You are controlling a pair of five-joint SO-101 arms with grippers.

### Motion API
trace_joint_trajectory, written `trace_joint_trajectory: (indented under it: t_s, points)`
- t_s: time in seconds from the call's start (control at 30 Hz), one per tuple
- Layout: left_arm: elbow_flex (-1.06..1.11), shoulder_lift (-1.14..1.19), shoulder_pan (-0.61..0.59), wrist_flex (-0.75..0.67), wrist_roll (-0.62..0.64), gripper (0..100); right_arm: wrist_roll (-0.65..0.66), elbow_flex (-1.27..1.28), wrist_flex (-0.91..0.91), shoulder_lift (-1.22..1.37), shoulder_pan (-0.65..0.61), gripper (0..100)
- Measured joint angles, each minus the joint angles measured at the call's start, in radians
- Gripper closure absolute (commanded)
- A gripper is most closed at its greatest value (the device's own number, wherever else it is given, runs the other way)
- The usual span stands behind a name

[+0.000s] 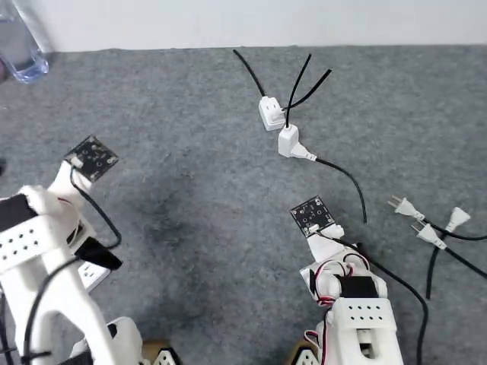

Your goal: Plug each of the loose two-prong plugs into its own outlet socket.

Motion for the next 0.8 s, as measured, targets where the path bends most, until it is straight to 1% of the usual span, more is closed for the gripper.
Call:
trace_joint_trajectory:
  t_s: [0.1,0.23,0.3,0.5,0.57,0.67,0.8]
  points:
    - [0.081,0.015,-0.032,-0.078,-0.011,51,0.0,0.0,0.0,0.0,0.0,66.0]
    - [0.213,-0.008,-0.04,-0.157,-0.052,51,0.0,0.0,0.0,0.0,0.0,66.0]
    - [0.281,-0.04,-0.041,-0.221,-0.057,51,0.0,0.0,0.0,0.0,0.0,66.0]
    - [0.514,-0.155,-0.069,-0.48,-0.057,51,0.0,0.0,0.0,0.0,0.0,66.0]
    - [0.569,-0.192,-0.081,-0.535,-0.061,51,0.0,0.0,0.0,0.0,0.0,66.0]
    - [0.621,-0.232,-0.103,-0.574,-0.097,51,0.0,0.0,0.0,0.0,0.0,66.0]
    - [0.654,-0.236,-0.104,-0.582,-0.135,51,0.0,0.0,0.0,0.0,0.0,66.0]
